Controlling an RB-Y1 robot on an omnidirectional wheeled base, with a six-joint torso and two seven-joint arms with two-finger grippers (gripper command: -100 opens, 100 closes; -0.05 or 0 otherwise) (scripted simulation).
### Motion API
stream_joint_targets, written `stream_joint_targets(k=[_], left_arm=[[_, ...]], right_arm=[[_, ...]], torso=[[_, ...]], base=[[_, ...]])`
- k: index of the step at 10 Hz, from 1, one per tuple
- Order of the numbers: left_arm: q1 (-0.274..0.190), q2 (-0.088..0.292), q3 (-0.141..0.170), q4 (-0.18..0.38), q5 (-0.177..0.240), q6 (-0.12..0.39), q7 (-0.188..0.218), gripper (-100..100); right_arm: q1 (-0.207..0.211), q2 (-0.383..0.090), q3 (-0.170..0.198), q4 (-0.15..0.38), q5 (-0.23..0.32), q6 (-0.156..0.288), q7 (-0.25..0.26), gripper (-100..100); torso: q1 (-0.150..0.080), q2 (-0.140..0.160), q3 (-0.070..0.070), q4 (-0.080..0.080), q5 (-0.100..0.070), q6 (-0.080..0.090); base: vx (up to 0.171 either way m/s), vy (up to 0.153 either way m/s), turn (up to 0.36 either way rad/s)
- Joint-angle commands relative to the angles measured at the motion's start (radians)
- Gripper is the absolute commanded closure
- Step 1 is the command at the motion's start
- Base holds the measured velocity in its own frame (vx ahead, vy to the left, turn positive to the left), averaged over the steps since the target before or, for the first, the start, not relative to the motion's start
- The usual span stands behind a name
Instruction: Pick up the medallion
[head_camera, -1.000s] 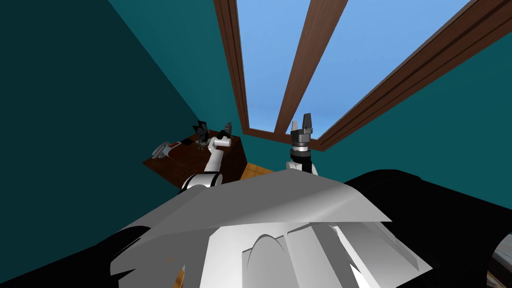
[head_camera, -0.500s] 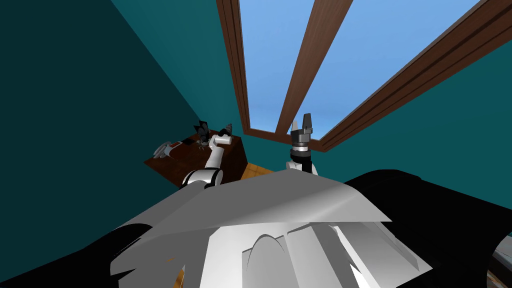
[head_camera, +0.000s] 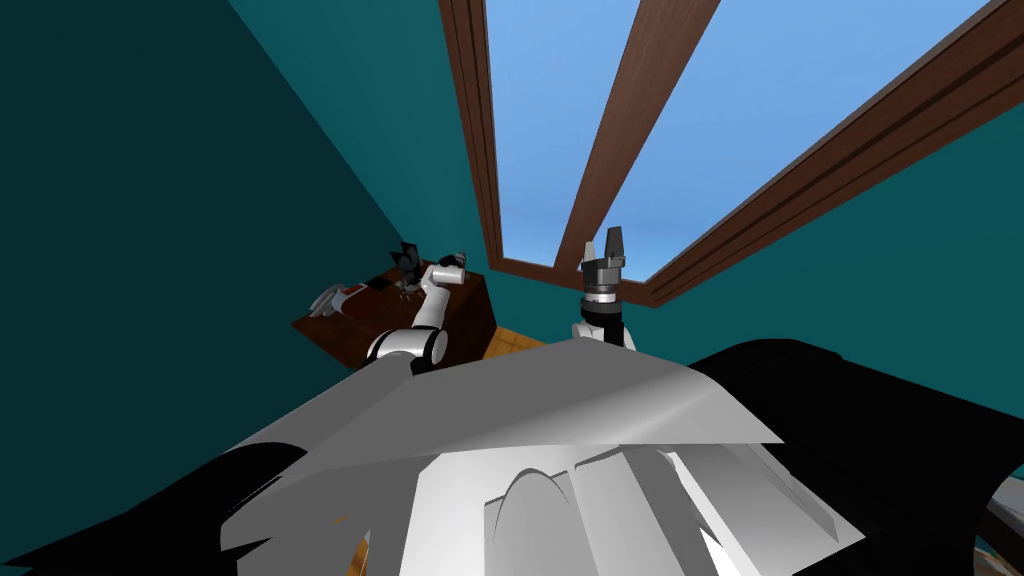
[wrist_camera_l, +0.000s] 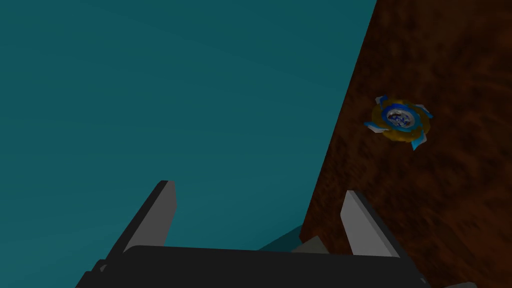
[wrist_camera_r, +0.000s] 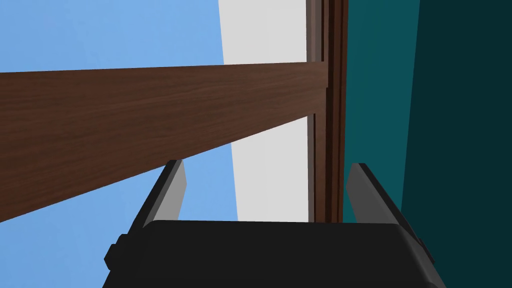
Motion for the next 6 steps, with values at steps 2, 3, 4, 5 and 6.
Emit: stream_joint_targets(k=[2,3,4,5,6], left_arm=[[-0.039,-0.001,0.010,0.059,0.005,0.078,-0.001,-100],[-0.074,-0.005,0.020,0.102,0.003,0.104,0.002,-100],[-0.074,-0.005,0.020,0.108,0.003,0.128,0.002,-100],[-0.074,-0.005,0.020,0.108,0.003,0.133,0.002,-100],[-0.106,-0.011,0.030,0.154,0.002,0.172,0.004,-100]], right_arm=[[0.000,0.000,0.000,0.000,0.000,0.000,0.000,0],[0.000,0.000,0.000,0.000,0.000,0.000,0.000,0],[0.000,0.000,0.000,0.000,0.000,0.000,0.000,0],[0.000,0.000,0.000,0.000,0.000,0.000,0.000,0],[0.000,0.000,0.000,0.000,0.000,0.000,0.000,0]], torso=[[0.000,0.000,0.000,0.000,0.000,0.000],[0.000,0.000,0.000,0.000,0.000,0.000],[0.000,0.000,0.000,0.000,0.000,0.000],[0.000,0.000,0.000,0.000,0.000,0.000],[0.000,0.001,0.000,0.000,0.000,0.000]], base=[[0.034,0.014,0.020],[0.033,0.009,0.023],[0.030,0.007,0.008],[0.014,0.004,-0.001],[0.021,0.011,0.025]])
